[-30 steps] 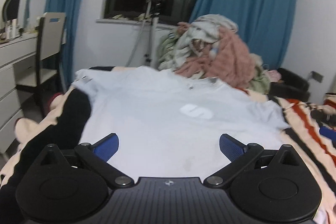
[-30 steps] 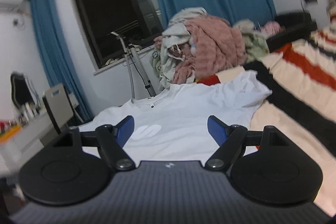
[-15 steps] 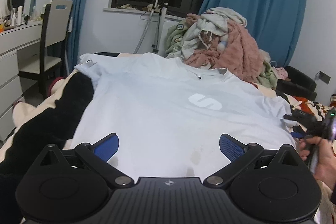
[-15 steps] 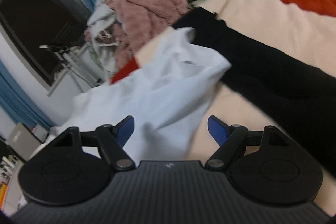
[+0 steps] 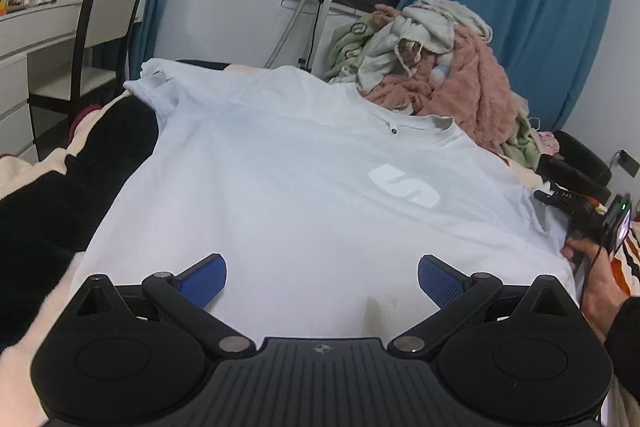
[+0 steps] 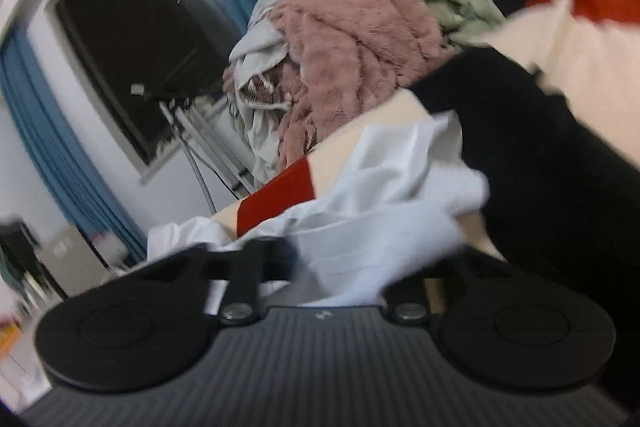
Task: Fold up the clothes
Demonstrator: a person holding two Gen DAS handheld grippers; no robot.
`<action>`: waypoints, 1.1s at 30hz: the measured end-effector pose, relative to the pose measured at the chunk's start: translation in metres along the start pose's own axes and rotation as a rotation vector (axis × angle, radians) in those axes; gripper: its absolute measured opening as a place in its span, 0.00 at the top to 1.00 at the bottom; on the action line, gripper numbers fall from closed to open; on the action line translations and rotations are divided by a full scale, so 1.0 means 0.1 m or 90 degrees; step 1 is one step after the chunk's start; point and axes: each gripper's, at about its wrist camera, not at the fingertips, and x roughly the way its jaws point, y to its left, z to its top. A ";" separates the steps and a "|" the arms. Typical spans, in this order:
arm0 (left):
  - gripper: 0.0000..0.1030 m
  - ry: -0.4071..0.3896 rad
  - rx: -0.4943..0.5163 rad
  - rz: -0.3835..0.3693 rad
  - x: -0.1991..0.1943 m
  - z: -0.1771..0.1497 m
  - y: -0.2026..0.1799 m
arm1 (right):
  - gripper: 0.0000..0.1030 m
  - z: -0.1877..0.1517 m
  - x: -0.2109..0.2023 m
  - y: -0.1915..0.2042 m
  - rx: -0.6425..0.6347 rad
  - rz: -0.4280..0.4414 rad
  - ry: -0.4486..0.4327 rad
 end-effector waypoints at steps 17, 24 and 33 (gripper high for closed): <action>0.00 -0.072 -0.065 0.097 -0.46 0.25 0.55 | 0.90 -0.14 0.00 2.73 -0.353 -0.057 -0.044; 0.00 -0.057 -0.084 0.138 -0.27 0.23 0.83 | 0.90 -1.33 0.74 3.53 -0.522 -0.060 0.056; 0.00 -0.020 -0.057 0.151 0.11 0.12 0.91 | 0.23 -1.61 0.87 3.52 -0.459 0.017 0.139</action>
